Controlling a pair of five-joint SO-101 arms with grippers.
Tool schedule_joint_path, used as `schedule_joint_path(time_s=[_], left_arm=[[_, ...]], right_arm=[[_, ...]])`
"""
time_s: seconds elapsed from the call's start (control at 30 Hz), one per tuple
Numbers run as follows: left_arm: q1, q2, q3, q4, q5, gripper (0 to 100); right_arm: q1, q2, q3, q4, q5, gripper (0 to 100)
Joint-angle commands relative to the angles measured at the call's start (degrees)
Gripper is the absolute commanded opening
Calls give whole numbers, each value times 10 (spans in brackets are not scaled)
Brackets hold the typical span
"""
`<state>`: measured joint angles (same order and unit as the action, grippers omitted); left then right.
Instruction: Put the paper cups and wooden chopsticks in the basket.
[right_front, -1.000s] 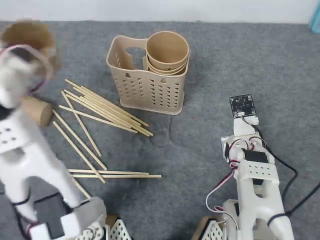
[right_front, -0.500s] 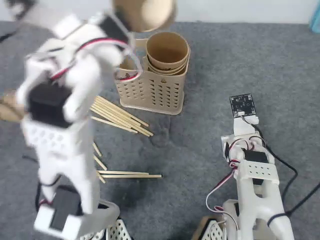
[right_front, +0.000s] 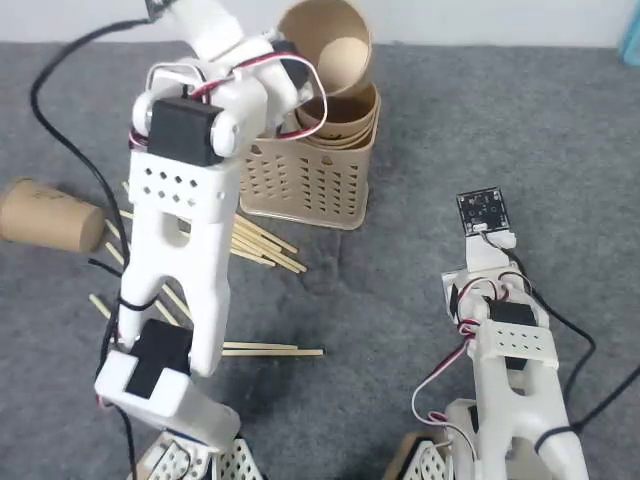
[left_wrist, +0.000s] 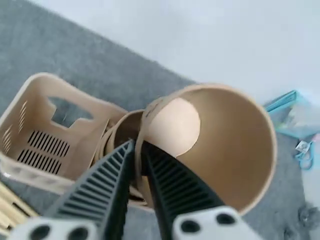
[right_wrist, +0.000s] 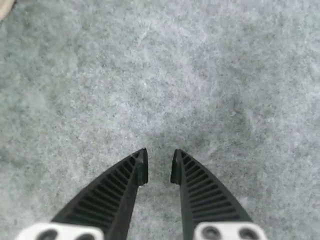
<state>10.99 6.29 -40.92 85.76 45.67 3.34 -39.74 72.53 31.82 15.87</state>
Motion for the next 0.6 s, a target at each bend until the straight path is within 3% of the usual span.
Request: schedule_joint_path(time_s=[0.0, 0.23, 0.57], left_arm=[[-4, -5, -42, 44, -8, 12], [-9, -3, -172, 147, -46, 12], [-11, 42, -145, 98, -53, 13]], right_arm=[[-4, -19, 3, -12, 14, 91], [-4, -19, 3, -12, 14, 91], [-4, -19, 3, -12, 14, 91]])
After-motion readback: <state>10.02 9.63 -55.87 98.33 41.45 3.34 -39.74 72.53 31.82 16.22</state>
